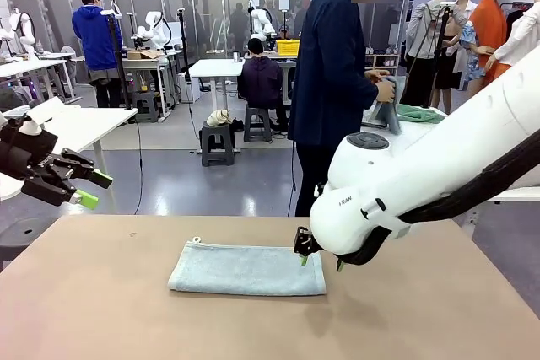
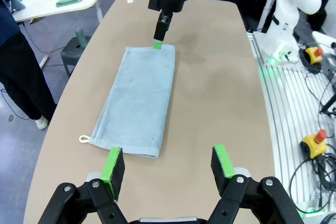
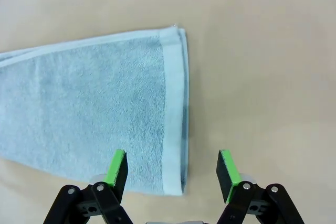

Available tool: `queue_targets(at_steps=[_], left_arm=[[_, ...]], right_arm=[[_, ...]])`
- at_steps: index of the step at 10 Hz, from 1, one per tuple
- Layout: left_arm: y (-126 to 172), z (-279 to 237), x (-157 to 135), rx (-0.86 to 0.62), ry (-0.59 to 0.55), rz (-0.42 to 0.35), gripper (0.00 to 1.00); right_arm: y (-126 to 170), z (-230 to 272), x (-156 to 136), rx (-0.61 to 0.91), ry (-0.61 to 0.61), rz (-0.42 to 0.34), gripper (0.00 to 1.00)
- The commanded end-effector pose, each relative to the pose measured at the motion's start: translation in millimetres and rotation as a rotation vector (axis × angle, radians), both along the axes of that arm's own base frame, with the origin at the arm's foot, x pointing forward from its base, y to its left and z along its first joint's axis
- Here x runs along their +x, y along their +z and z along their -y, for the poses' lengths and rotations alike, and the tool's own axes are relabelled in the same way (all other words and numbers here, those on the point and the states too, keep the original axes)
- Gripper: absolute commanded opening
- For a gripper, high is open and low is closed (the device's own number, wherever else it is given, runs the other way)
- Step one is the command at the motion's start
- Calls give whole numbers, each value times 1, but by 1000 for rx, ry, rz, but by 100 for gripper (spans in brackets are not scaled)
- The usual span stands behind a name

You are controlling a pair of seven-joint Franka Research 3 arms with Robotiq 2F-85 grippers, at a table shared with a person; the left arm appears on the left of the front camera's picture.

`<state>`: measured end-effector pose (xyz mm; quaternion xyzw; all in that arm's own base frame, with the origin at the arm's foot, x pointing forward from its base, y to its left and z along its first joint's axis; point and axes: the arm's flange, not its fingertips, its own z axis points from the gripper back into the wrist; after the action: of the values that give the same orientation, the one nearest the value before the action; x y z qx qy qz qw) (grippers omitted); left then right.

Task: Fold the towels and place them in the basket.
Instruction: When a person lays out a Towel with hook on the table, fold it in half twice.

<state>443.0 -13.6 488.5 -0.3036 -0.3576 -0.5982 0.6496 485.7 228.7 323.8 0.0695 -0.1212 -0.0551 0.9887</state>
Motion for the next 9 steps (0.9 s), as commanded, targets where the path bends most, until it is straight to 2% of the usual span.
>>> queue_targets(at_steps=[1, 4, 9], left_arm=[[3, -1, -2, -15, -13, 7, 84], [3, -1, -2, -15, -13, 7, 84], [3, -1, -2, -15, -13, 7, 84]], right_arm=[[-3, -21, 15, -20, -65, 20, 86], [-10, -30, 28, -20, -103, -1, 86], [-29, -36, 34, -61, -100, 10, 86]])
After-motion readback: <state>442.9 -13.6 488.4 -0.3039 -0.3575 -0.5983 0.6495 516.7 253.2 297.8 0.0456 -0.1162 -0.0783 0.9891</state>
